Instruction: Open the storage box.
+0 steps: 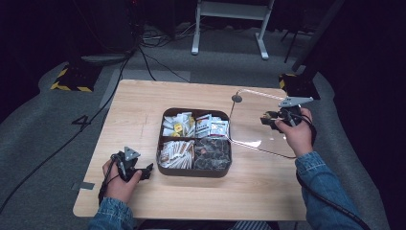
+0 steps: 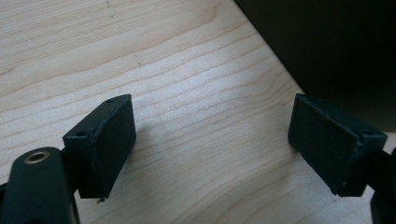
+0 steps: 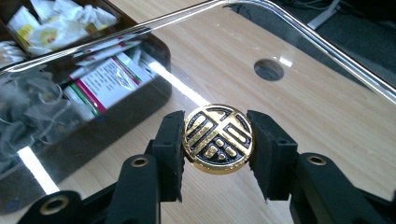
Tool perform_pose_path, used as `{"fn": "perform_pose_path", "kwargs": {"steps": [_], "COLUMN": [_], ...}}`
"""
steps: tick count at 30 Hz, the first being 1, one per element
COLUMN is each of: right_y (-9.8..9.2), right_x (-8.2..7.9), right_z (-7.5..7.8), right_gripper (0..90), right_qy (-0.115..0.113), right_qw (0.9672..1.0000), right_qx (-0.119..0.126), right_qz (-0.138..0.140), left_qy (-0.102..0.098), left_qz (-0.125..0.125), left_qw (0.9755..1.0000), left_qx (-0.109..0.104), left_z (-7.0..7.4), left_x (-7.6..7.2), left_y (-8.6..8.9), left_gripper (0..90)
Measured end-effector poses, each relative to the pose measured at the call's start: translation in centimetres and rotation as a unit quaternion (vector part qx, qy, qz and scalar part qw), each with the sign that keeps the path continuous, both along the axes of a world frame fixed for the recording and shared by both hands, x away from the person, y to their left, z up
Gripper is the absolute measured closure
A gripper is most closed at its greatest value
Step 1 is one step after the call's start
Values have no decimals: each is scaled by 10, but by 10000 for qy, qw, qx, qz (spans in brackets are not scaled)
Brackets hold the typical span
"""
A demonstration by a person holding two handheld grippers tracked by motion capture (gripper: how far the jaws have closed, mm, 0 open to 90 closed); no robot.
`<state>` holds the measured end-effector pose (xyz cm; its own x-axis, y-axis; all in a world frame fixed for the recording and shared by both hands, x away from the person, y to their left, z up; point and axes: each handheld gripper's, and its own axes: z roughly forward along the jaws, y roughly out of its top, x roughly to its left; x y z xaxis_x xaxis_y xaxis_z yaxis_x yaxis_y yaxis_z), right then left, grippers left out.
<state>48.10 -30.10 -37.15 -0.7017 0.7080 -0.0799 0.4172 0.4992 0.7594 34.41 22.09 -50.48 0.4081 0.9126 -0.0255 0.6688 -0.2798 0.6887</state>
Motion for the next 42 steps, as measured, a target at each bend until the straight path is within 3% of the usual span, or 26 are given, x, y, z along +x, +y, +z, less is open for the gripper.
{"fn": "perform_pose_path", "kwargs": {"steps": [8, 16, 35, 42], "right_y": [-26, -39, -43, -43], "right_x": [4, 7, 9, 11], "right_z": [-19, -40, -85, -94], "right_gripper": [585, 585, 584, 584], "right_qy": [153, 313, 645, 704], "right_qw": [9998, 9994, 9976, 9971], "right_qx": [-23, -82, -182, -215], "right_qz": [-97, -124, -184, -209], "left_qy": [-15, -13, -11, -13], "left_qz": [8, 7, 7, 7], "left_qw": [10000, 10000, 10000, 10000], "left_qx": [-2, -2, -2, -1], "left_z": [0, 0, 0, 0], "left_x": [0, 0, 0, 0], "left_y": [0, 0, 0, 0], "left_gripper": [155, 155, 155, 155]}}
